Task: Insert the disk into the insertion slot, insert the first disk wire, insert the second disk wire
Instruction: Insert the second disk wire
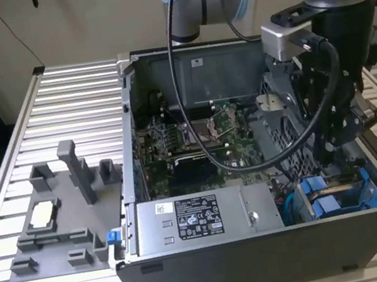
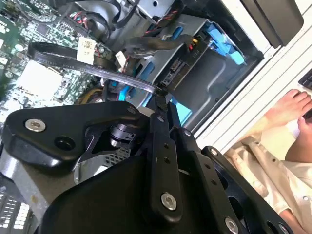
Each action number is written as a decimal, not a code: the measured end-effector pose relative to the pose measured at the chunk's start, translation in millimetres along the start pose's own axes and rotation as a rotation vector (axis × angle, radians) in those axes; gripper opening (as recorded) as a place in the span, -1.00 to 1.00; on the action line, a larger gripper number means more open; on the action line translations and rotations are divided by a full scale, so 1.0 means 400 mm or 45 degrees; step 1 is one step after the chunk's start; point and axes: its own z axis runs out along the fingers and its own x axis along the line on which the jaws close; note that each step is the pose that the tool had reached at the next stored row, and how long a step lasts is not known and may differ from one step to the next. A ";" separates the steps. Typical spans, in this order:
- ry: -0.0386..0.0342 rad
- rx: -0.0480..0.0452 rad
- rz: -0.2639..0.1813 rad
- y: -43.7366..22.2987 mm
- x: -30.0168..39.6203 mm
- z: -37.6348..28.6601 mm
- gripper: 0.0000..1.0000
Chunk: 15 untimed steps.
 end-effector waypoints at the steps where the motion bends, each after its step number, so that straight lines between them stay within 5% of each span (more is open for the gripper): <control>1: -0.0008 -0.005 -0.001 -0.003 0.007 0.002 -0.69; 6: -0.0042 -0.026 -0.006 -0.017 0.042 0.013 -0.69; 8: -0.0138 -0.026 -0.005 -0.017 0.045 0.014 -0.69; 15: -0.1710 -0.008 0.010 -0.017 0.048 0.015 -0.69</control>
